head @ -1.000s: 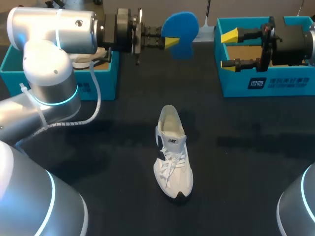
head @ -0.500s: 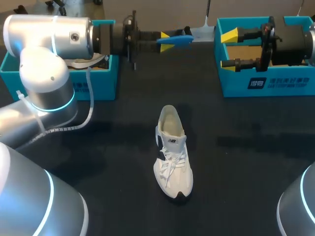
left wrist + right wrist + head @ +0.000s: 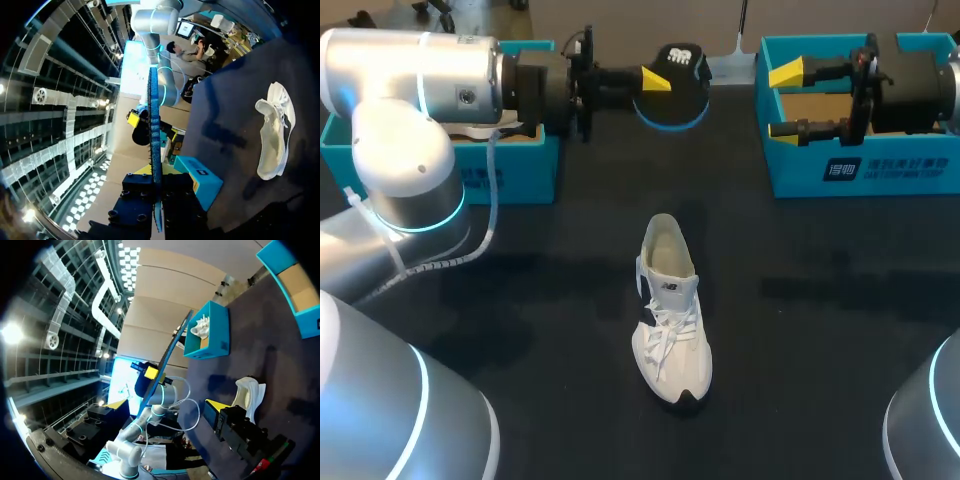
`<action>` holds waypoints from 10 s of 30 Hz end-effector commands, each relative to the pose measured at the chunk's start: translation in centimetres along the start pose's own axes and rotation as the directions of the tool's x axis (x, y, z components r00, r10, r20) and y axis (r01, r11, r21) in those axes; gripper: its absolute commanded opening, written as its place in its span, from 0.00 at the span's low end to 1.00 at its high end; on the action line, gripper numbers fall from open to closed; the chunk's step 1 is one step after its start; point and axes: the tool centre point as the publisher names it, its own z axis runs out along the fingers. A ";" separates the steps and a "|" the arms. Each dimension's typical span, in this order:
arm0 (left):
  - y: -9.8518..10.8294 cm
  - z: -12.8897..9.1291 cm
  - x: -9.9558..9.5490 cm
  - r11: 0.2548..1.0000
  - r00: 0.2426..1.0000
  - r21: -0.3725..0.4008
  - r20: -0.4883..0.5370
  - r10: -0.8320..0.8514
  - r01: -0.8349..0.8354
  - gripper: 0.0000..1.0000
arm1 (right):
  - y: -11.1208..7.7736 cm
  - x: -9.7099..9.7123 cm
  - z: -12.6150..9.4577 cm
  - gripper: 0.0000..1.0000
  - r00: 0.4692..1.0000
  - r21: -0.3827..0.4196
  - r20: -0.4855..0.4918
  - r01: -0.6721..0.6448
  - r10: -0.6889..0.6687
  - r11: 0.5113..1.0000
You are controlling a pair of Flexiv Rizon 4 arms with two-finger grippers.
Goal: Take the shoe out of the shoebox, open the shoe tongue, remove and reinsert the insole, then place the shoe into the shoebox
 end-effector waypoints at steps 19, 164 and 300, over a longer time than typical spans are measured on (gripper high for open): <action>1.2 1.2 1.6 0.944 0.949 -0.100 -0.035 0.314 -0.316 0.00 | 0.2 0.0 2.7 1.00 1.000 -0.012 0.007 -0.006 0.006 1.000; 2.4 -9.0 13.5 0.502 0.606 -0.516 0.042 -0.794 0.694 1.00 | 2.8 -1.0 10.9 0.00 0.799 -0.076 -0.161 0.575 -0.579 0.815; 1.6 -2.1 27.1 0.413 0.404 -0.628 -0.166 -0.899 0.660 1.00 | -1.6 -19.5 15.6 0.00 0.693 -0.079 -0.228 0.687 -0.684 0.722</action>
